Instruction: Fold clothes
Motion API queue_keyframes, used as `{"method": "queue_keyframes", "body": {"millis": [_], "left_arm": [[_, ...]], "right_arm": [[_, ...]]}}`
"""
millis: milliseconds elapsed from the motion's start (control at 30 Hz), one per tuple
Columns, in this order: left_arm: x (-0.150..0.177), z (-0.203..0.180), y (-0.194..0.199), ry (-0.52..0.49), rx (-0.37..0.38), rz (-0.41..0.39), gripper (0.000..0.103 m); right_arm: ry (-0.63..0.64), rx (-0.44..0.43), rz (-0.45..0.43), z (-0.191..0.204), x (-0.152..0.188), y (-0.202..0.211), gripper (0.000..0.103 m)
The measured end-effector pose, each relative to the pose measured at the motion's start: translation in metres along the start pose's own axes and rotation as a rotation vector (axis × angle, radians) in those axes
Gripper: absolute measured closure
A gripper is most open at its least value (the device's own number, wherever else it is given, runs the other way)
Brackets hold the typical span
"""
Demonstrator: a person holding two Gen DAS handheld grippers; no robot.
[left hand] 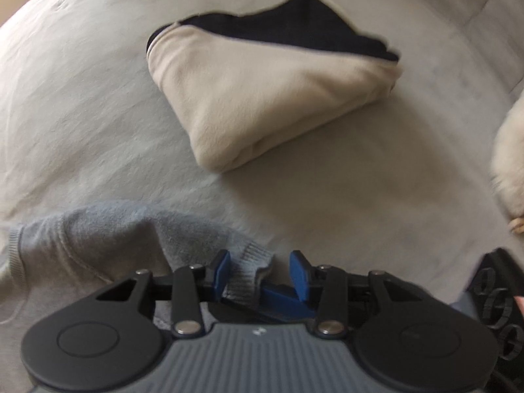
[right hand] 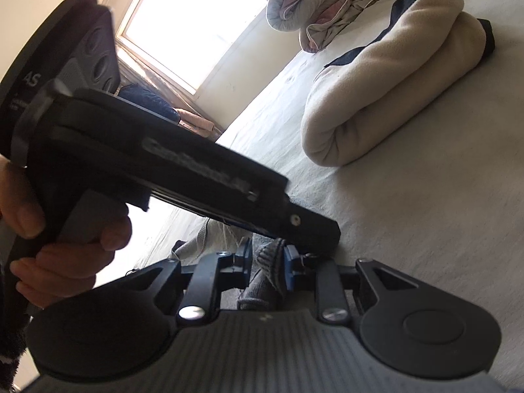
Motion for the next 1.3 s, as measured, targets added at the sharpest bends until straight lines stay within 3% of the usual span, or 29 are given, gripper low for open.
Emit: {"method": "queue_keyframes", "body": {"millis": [33,100,167,300,367,533,700,733,767,800,967,1167,1300], "left_arm": [[0.001,0.001,-0.003,-0.003,-0.014,0.004,0.064],[0.003,0.003,-0.007,0.006,-0.035,0.002,0.083],[0.005,0.007,-0.01,0.02,-0.051,-0.009,0.094],[0.0,0.017,0.0,0.093,-0.024,-0.086,0.098],[-0.005,0.025,0.012,0.155,0.02,-0.153,0.098],[-0.021,0.047,0.046,0.341,0.127,-0.31,0.098],[-0.034,0.057,0.06,0.426,0.166,-0.365,0.098],[-0.034,0.056,0.059,0.426,0.166,-0.366,0.098],[-0.034,0.053,0.057,0.425,0.166,-0.367,0.098],[-0.034,0.051,0.054,0.424,0.166,-0.368,0.098],[-0.031,0.046,0.034,0.407,0.165,-0.396,0.097],[-0.018,0.07,0.041,0.482,0.202,-0.514,0.077],[0.012,0.107,0.048,0.524,0.115,-0.625,0.07]], "right_arm": [[0.0,0.001,0.005,0.0,0.0,-0.001,0.078],[0.0,0.006,0.015,-0.001,0.0,-0.002,0.077],[0.002,0.013,0.021,-0.002,0.0,-0.003,0.077],[-0.007,0.025,-0.002,-0.006,-0.007,0.0,0.075],[-0.026,0.039,-0.022,-0.012,-0.011,0.003,0.063],[-0.07,0.043,-0.042,-0.018,-0.013,0.005,0.06],[0.004,0.043,-0.037,-0.01,-0.007,0.001,0.058],[0.019,0.043,-0.034,-0.008,-0.006,0.001,0.062],[0.028,0.042,-0.028,-0.006,-0.004,0.002,0.083],[0.031,0.046,-0.02,-0.007,-0.003,0.002,0.095],[0.051,0.169,0.058,-0.012,-0.002,0.007,0.096],[0.089,0.207,0.101,-0.015,-0.002,0.007,0.098],[0.116,0.192,0.066,-0.012,-0.003,0.007,0.086]]}}
Point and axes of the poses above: each gripper's, at about its wrist camera, not at the fingertips, and y roughly against the way its jaws point, z to its left, x to its underside, the point moved 6 cm from there along -y, roughly the way its jaws point, and after that the axes turned 15 degrees about -z, right-handed, at the moved point
